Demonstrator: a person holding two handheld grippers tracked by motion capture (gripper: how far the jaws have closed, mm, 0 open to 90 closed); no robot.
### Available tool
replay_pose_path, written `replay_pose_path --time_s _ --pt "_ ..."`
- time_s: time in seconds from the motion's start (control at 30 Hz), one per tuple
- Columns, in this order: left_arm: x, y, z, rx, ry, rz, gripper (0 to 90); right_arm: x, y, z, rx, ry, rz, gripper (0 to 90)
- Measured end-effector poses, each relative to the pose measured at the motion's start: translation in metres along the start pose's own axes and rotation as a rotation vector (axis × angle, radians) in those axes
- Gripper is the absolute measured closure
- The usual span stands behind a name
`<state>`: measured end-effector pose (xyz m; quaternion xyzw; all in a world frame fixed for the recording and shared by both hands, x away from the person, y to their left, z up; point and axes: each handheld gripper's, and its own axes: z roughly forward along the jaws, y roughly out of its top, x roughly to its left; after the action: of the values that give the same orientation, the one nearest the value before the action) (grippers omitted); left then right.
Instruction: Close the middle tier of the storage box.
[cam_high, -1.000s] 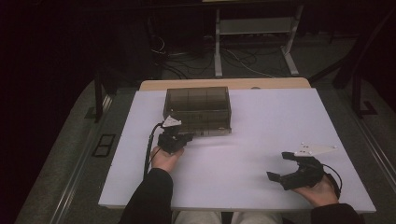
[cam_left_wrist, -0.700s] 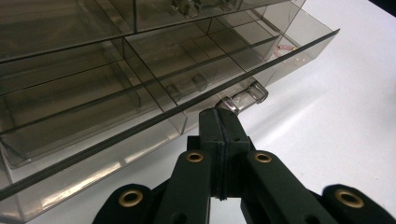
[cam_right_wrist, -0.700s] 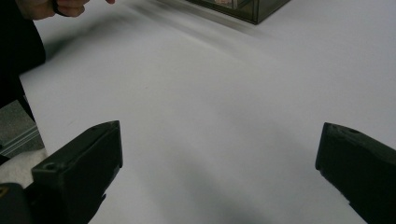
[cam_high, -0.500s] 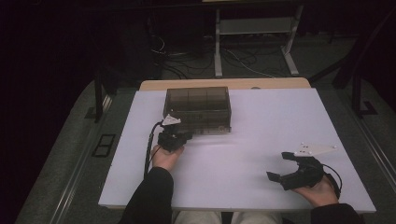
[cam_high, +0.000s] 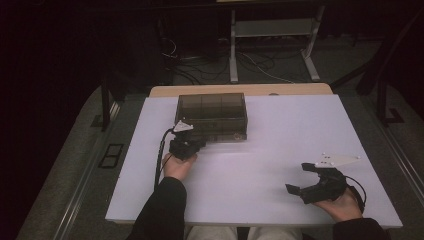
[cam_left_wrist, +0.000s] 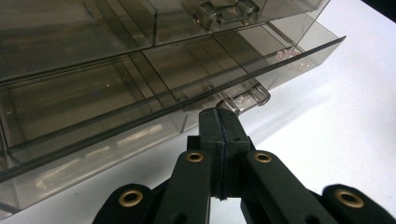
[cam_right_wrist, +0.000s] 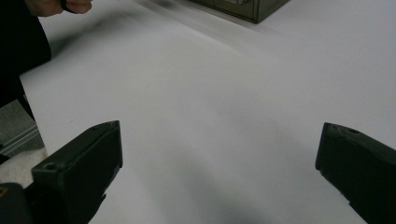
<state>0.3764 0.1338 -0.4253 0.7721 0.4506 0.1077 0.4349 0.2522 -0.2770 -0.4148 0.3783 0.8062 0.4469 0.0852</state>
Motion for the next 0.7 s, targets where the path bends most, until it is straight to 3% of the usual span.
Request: replay_pose_path --time_s 0.7 --pt "0.0069 0.0049 0.0091 -0.018 0.013 -0.029 89.1 0.0 -0.0001 -0.0002 -0.001 0.0 -0.002 0.0"
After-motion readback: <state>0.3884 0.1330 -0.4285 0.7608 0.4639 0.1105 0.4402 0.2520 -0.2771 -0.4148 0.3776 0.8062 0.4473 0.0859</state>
